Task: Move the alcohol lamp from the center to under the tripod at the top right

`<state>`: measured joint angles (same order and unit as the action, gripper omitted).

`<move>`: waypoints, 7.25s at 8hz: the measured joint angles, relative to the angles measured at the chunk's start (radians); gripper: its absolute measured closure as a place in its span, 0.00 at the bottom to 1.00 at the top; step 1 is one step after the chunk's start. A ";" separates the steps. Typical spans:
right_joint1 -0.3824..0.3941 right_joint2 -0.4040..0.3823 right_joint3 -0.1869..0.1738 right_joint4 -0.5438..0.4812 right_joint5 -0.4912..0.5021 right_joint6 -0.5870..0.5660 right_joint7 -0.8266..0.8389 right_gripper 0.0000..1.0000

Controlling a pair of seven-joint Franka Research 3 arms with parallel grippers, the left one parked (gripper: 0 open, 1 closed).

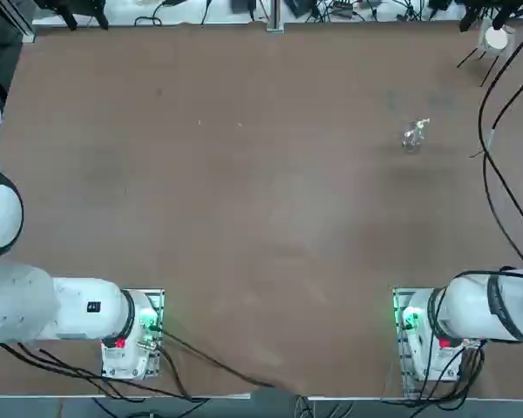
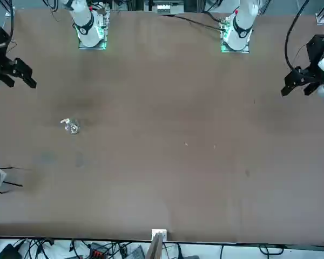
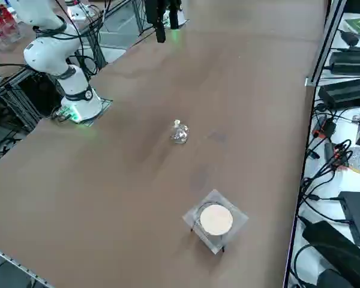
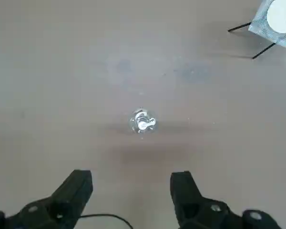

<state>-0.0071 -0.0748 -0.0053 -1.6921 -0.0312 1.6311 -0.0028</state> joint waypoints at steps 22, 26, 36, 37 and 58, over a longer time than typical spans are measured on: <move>-0.060 0.248 -0.005 -0.575 0.001 0.806 0.015 0.03; -0.059 0.276 -0.004 -0.575 0.001 0.821 0.049 0.06; -0.056 0.304 0.006 -0.574 0.002 0.830 0.052 0.44; -0.056 0.304 0.007 -0.575 0.002 0.830 0.052 0.52; -0.354 0.800 -0.001 0.357 0.003 0.461 0.040 0.71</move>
<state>-0.3608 0.7257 -0.0064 -1.3348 -0.0278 2.0925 0.0376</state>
